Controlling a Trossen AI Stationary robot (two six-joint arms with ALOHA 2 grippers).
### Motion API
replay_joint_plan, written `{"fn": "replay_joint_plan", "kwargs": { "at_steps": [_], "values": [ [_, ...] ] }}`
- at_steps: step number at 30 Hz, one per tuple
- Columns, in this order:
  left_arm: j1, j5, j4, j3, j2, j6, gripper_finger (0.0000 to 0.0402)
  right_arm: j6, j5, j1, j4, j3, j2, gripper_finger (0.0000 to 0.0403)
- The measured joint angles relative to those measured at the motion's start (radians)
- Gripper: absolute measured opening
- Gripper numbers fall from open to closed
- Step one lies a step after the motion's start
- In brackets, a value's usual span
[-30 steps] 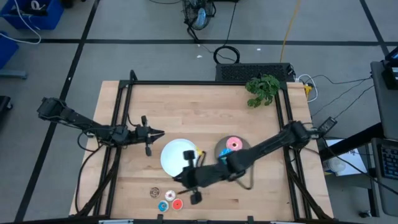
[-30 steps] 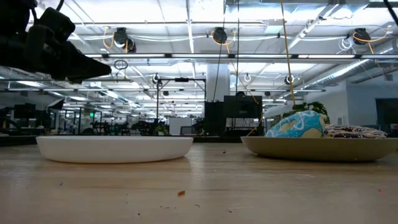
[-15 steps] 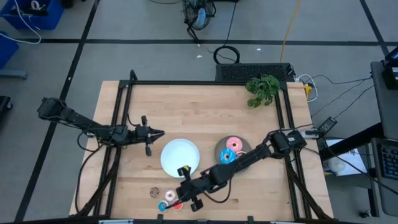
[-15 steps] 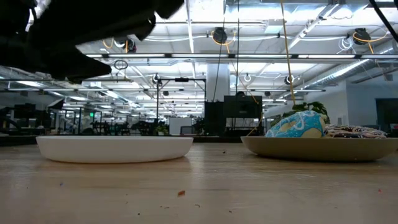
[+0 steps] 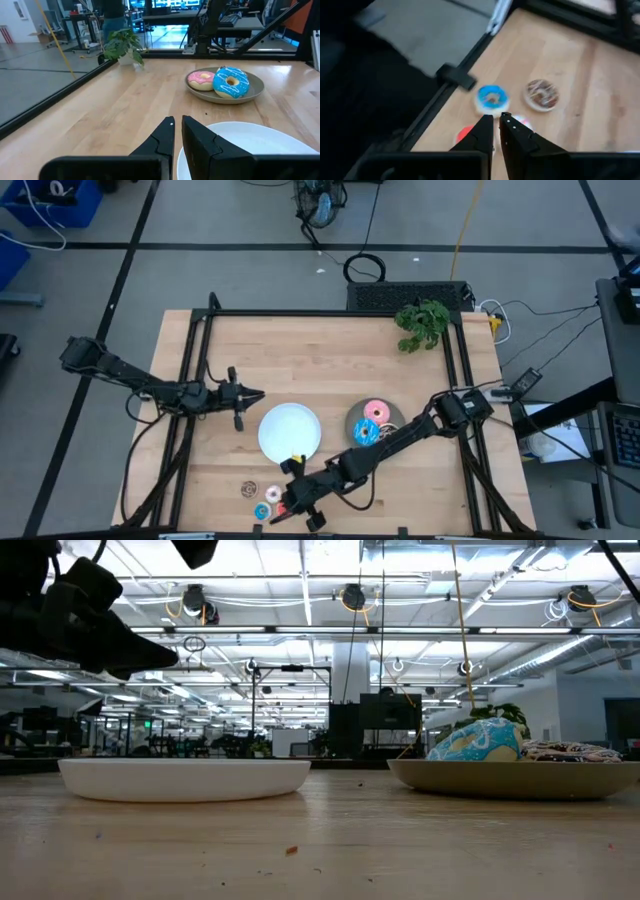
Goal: Pick & Place donuts
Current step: Put the small brown donut on the white plate
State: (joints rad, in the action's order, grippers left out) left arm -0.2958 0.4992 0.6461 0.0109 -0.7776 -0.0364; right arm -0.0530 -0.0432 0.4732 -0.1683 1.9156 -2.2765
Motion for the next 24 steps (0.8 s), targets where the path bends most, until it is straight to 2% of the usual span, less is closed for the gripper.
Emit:
{"fn": "replay_joint_plan", "kwargs": {
  "at_steps": [8,14,18,21,24],
  "values": [
    [0.000,0.000,0.001,0.000,0.000,0.000,0.0042,0.023,-0.005,-0.008,0.003,-0.002,-0.067,0.0026],
    [0.000,0.000,-0.004,0.000,0.000,0.000,0.0042,0.017,-0.013,-0.016,0.030,-0.002,-0.068,0.0049],
    [0.000,-0.001,-0.009,0.000,0.000,-0.011,0.0042,-0.012,-0.015,-0.016,-0.035,-0.002,0.034,0.0052],
    [0.000,-0.001,-0.013,0.000,0.000,-0.011,0.0042,-0.004,-0.036,-0.015,-0.136,-0.002,0.168,0.0038],
    [0.000,-0.002,-0.018,0.000,0.000,-0.016,0.0042,-0.012,-0.043,-0.006,-0.188,-0.076,0.336,0.0011]
  ]
}}
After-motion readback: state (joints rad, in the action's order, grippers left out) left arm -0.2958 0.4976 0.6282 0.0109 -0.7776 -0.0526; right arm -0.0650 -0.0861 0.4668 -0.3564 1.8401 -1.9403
